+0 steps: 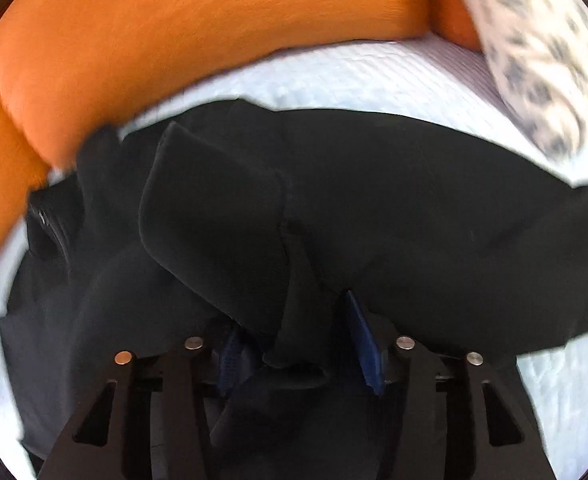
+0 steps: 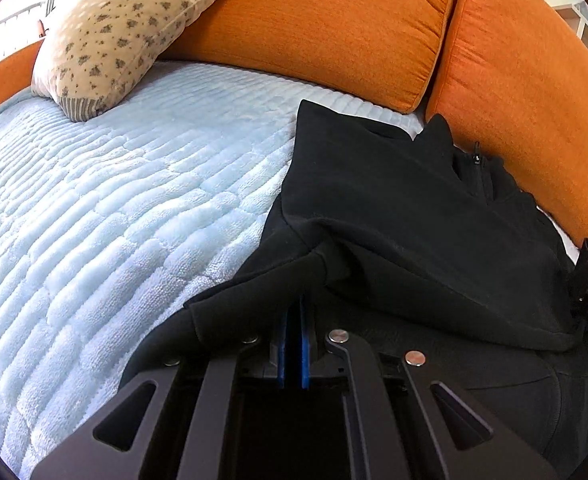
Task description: Fold large clothes
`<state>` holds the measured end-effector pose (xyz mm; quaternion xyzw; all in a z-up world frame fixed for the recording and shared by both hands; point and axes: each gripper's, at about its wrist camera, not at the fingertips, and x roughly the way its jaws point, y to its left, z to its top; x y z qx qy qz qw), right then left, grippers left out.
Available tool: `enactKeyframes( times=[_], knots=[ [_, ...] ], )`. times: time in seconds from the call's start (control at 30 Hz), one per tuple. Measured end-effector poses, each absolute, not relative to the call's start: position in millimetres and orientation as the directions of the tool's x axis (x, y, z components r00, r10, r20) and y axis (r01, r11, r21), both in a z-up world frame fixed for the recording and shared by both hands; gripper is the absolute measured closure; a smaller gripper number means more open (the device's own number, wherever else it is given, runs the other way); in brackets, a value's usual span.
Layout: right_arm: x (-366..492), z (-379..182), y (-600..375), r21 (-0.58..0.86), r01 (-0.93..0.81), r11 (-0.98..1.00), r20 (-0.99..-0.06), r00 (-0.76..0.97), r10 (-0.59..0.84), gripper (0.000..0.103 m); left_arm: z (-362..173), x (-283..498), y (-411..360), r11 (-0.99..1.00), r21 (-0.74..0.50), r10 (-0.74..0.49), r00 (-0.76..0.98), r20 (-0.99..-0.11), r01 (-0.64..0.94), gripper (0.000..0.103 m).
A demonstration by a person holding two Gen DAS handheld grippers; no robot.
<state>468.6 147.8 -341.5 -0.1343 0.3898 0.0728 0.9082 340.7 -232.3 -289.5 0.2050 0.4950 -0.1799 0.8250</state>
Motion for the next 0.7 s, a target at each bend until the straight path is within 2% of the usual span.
enactKeyframes(
  times=[0.03, 0.07, 0.2, 0.47, 0.7],
  knots=[
    [468, -342, 150, -0.200, -0.237, 0.951, -0.726, 0.688, 0.019, 0.097, -287, 336, -235, 0.837, 0.136, -0.121, 0.422, -0.898, 0.530, 0.032],
    [469, -342, 150, -0.205, -0.237, 0.950, -0.725, 0.688, 0.015, 0.097, -282, 331, -235, 0.828, 0.108, -0.151, 0.404, -0.902, 0.550, 0.019],
    [469, -342, 150, -0.213, -0.237, 0.948, -0.724, 0.690, 0.010, 0.097, -254, 308, -230, 0.805, 0.079, -0.202, 0.396, -0.896, 0.588, 0.012],
    [470, -341, 154, -0.238, -0.245, 0.940, -0.727, 0.686, -0.005, 0.097, -172, 271, -131, 0.867, -0.006, -0.255, 0.433, -0.865, 0.499, 0.010],
    [462, -334, 154, -0.340, -0.413, 0.845, -0.749, 0.663, 0.022, 0.097, -114, 266, -40, 0.910, 0.166, -0.088, 0.568, -0.818, 0.380, 0.010]
  ],
)
